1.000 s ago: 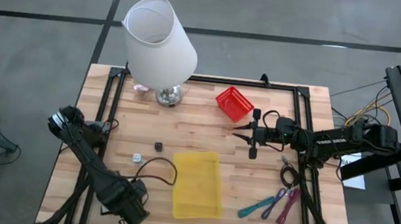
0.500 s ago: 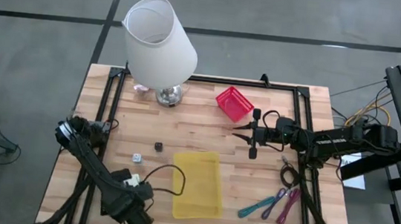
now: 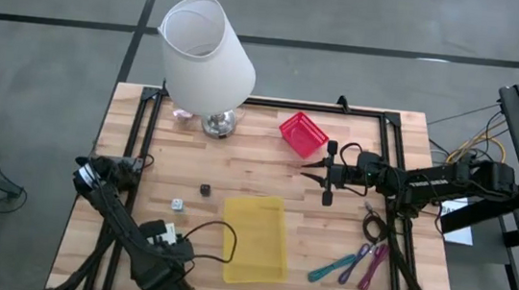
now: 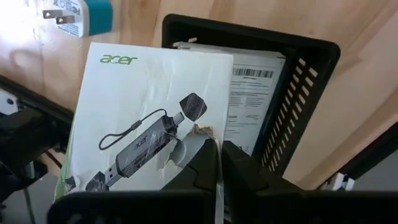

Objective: Pick and place items into bin
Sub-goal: Put the card reader box into the black bin

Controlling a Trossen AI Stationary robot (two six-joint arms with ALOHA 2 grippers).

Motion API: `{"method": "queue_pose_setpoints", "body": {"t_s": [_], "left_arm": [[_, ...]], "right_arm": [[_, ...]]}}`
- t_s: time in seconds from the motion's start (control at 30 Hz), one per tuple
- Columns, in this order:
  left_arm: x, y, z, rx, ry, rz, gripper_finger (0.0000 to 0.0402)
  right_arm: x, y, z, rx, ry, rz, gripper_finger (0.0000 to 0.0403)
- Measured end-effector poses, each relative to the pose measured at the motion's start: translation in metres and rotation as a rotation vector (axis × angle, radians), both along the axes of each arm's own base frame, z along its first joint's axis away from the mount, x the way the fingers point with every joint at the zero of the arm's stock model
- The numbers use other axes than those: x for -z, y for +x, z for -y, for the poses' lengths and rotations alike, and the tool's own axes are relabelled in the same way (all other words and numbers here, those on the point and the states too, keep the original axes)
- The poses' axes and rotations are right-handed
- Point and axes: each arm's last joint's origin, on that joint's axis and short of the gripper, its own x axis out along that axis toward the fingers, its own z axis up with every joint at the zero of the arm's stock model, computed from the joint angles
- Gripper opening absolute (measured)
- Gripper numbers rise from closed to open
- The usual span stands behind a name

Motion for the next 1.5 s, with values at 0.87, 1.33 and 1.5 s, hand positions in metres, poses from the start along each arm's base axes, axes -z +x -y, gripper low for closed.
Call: {"method": "queue_pose_setpoints", "body": {"t_s": [0.87,1.33,1.5], "left_arm": [[-0.007,0.003,0.014,0.028,-0.102,0.100,0.0000],[-0.002,0.002,0.013,0.057,-0.078,0.110,0.0000],[0.006,0.000,0.011,0.057,-0.058,0.090,0.0000]], "right_arm": [[0.001,0.000,0.000,-0.001,-0.002,-0.006,0.0075],[0.001,0.000,0.000,-0.001,-0.001,-0.006,0.0075],[0.001,0.000,0.000,-0.001,-0.001,-0.006,0.0075]]}}
